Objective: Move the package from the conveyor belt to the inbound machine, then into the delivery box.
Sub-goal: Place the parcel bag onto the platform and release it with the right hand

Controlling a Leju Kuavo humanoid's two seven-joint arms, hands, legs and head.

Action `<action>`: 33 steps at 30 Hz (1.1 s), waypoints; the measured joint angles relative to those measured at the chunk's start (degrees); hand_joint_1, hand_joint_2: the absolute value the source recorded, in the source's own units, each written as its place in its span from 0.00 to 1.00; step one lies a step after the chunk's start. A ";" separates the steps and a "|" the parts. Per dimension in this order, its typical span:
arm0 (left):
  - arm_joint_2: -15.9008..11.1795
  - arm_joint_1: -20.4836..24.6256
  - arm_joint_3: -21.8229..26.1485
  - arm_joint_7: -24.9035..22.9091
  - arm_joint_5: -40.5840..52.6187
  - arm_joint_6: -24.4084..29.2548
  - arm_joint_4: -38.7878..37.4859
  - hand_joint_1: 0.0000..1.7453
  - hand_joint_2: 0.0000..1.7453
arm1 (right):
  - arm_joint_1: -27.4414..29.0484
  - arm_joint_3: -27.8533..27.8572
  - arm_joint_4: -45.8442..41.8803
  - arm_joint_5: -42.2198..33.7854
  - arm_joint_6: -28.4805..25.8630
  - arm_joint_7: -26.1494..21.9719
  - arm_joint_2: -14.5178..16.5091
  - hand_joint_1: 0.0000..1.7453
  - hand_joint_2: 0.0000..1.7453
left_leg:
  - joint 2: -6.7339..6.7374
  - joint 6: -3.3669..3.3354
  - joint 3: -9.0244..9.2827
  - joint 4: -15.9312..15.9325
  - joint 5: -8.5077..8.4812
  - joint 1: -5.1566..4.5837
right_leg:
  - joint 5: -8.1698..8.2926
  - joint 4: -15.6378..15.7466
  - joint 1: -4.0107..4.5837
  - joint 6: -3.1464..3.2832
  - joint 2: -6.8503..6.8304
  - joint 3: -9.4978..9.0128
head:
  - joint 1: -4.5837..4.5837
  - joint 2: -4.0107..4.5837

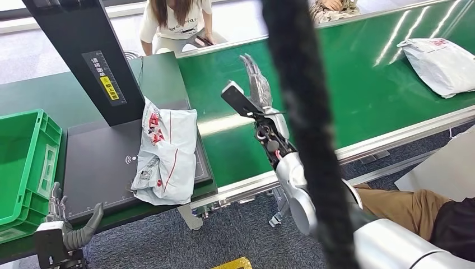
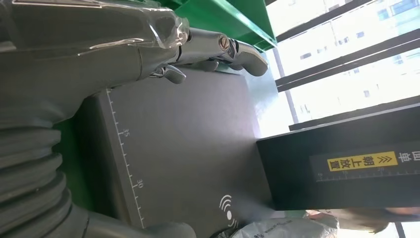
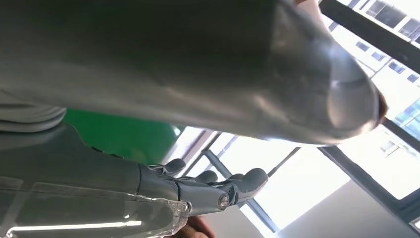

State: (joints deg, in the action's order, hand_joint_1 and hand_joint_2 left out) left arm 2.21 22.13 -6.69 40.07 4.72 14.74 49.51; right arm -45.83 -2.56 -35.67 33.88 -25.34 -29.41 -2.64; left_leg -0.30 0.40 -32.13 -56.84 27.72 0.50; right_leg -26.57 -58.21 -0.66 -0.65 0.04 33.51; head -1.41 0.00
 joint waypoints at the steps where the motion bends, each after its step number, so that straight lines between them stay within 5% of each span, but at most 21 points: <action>1: -0.15 0.06 -0.05 0.00 0.06 0.11 0.10 0.00 1.00 | 2.42 0.00 -1.54 -0.99 -0.38 -0.49 -0.34 0.00 0.00 | -0.01 0.00 0.00 0.00 0.00 0.01 | 0.00 0.00 0.01 0.00 0.00 0.00 | -0.01 0.00; 13: -0.58 2.96 -2.32 0.01 2.12 0.53 0.16 0.00 1.00 | 21.61 -0.62 -13.97 -7.76 -3.28 -2.68 -1.20 0.00 0.00 | 0.01 0.00 -0.02 0.01 0.00 0.03 | 0.00 0.00 0.04 0.01 0.00 0.00 | -0.01 0.00; 27: -0.28 14.79 -6.10 -0.22 9.51 0.45 -9.21 0.00 1.00 | 21.58 -2.74 -16.24 -8.02 -2.99 -1.77 -1.30 0.00 0.00 | 0.01 0.01 0.01 -0.01 -0.03 0.03 | 0.01 -0.01 0.04 0.01 0.00 -0.01 | -0.01 0.00; 33: 1.25 22.30 -8.16 -4.50 16.80 -0.95 -14.08 0.00 1.00 | 18.56 -4.55 -13.92 -10.05 -2.53 -2.84 -1.19 0.00 0.00 | -0.02 0.03 -0.01 -0.02 -0.06 0.03 | 0.03 -0.01 0.03 0.01 -0.01 -0.02 | -0.01 0.00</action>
State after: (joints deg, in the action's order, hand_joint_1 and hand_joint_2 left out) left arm 3.45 44.43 -14.85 35.57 21.51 13.79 35.43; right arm -27.27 -7.11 -49.59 23.83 -27.87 -32.24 -3.82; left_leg -0.33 0.43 -32.14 -56.86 27.66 0.54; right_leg -26.54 -58.22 -0.63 -0.65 0.03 33.48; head -1.42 0.00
